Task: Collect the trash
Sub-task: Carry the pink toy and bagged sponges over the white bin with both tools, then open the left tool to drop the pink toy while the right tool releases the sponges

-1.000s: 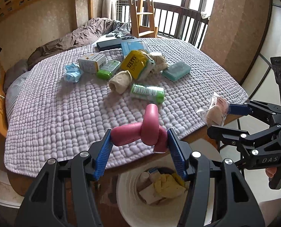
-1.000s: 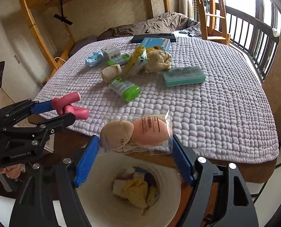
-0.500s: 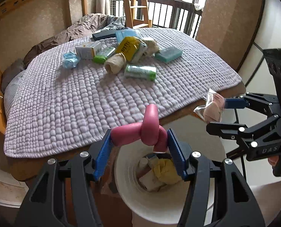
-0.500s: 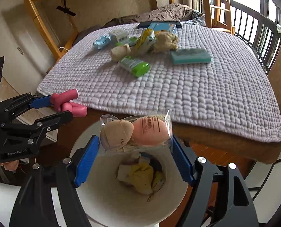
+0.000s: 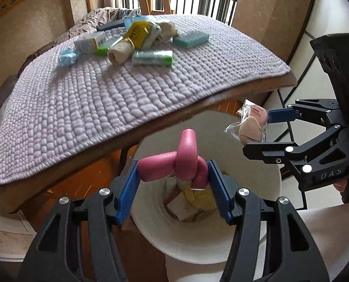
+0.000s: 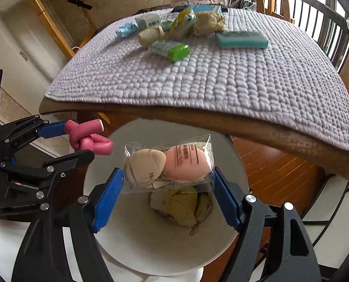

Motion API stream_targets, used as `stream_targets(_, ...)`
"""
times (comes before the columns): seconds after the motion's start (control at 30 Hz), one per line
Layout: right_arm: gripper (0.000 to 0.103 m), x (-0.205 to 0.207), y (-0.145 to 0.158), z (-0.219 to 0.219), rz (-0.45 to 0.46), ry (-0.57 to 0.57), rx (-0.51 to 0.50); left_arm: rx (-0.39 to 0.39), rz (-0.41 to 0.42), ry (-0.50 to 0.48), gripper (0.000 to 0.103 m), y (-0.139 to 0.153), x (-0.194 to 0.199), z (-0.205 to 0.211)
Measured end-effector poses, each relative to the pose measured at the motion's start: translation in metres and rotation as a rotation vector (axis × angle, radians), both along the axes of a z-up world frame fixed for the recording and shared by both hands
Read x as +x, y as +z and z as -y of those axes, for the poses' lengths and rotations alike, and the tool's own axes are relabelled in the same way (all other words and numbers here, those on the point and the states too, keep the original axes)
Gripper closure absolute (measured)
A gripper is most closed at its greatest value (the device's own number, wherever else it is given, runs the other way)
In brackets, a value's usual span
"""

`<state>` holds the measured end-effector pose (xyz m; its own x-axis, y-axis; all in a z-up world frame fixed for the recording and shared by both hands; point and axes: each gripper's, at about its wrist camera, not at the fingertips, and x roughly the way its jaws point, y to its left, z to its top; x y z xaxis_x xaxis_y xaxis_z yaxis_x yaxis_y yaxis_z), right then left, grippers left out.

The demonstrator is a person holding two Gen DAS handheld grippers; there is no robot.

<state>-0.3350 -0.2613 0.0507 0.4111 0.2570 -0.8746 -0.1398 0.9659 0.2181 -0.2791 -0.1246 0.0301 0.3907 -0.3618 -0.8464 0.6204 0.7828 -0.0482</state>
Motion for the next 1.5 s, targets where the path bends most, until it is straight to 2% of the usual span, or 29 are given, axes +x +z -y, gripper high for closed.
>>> stream_targets(0.3,0.029,0.0,-0.021,0.001,-0.041,-0.009,-0.004,0.038,-0.045,0.0,0.044,-0.026,0.0,0.003)
stream_targets(0.73,0.028,0.008,-0.045,-0.009,-0.087,-0.001,-0.002,0.079,-0.09,-0.023,0.044,-0.047,-0.002,0.013)
stream_targets(1.4,0.028,0.012,-0.075,-0.015,-0.118,-0.011,0.004,0.121,-0.137,-0.05,0.044,-0.09,0.0,0.028)
stream_targets(1.43,0.027,0.012,-0.076,-0.015,-0.121,-0.013,0.009,0.113,-0.15,-0.059,0.043,-0.092,0.0,0.028)
stream_targets(1.47,0.025,0.012,-0.077,-0.013,-0.129,-0.011,0.019,0.111,-0.163,-0.065,0.035,-0.095,0.0,0.029)
stream_targets(1.5,0.019,0.013,-0.079,-0.011,-0.139,-0.006,0.025,0.112,-0.17,-0.065,0.02,-0.099,0.002,0.028)
